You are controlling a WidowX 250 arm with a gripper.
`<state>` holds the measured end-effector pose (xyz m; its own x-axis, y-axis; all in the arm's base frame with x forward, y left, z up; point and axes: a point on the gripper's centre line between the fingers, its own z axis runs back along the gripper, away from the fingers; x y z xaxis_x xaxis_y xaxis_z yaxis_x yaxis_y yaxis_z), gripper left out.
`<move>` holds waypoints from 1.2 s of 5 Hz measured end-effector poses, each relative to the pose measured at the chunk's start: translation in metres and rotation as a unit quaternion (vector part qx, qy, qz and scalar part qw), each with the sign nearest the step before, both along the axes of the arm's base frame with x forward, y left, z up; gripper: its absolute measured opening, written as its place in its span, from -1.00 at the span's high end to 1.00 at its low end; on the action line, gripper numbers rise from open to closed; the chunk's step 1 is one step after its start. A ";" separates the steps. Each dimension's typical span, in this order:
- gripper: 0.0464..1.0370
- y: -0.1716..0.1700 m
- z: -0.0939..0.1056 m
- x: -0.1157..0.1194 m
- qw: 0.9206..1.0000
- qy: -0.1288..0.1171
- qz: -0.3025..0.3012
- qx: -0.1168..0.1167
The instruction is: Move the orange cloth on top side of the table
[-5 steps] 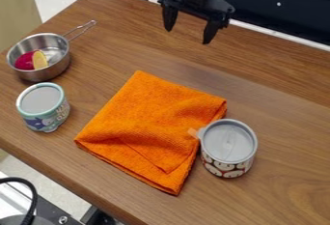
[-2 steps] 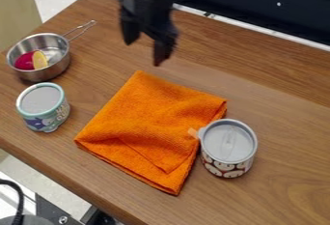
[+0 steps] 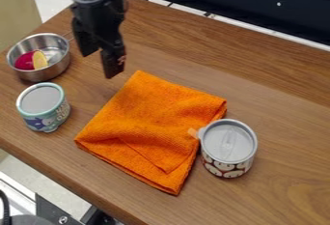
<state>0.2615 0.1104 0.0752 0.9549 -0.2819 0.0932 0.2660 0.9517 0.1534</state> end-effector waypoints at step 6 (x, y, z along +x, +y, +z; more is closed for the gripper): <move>-0.82 -0.049 -0.038 -0.025 0.998 0.033 0.028 -0.042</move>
